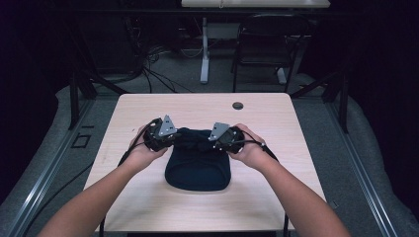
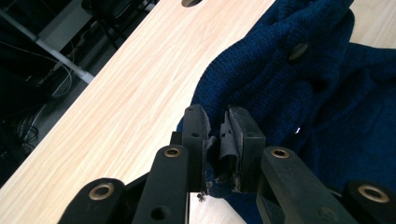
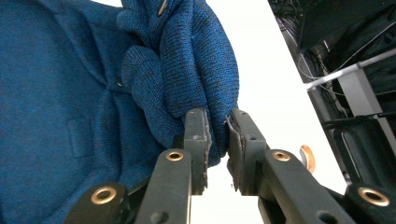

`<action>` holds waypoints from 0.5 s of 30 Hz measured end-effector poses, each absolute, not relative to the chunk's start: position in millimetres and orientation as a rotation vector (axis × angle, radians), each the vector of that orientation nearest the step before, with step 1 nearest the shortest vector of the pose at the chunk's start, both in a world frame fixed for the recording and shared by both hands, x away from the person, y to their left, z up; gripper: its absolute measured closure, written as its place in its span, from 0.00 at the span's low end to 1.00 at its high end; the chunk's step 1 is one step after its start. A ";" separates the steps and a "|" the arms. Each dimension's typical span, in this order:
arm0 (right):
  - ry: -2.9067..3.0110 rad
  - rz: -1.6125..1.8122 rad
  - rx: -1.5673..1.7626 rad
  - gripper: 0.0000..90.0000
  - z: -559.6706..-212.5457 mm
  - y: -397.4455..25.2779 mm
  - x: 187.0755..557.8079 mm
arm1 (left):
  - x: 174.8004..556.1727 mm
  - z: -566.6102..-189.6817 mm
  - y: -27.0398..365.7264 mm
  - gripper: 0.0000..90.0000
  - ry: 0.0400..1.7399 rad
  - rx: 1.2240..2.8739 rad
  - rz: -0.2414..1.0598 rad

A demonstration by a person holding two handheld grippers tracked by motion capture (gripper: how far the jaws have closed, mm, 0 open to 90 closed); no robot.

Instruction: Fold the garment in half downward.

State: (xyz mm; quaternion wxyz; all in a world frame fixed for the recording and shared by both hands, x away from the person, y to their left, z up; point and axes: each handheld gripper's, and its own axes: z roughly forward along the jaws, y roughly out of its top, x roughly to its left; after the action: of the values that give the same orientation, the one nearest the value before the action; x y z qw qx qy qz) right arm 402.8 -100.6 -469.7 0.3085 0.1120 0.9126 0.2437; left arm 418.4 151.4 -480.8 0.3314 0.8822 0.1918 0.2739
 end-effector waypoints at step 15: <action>2.459 0.631 0.273 0.86 -472.8 -100.0 387.2 | 408.2 -485.8 153.0 0.87 0.462 2.338 0.664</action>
State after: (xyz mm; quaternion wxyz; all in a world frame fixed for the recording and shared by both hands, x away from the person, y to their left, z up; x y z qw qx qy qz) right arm 387.2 -100.0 -472.8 0.2899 0.1024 0.9217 0.2367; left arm 408.2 153.0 -485.8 0.3277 0.8929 0.1766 0.2534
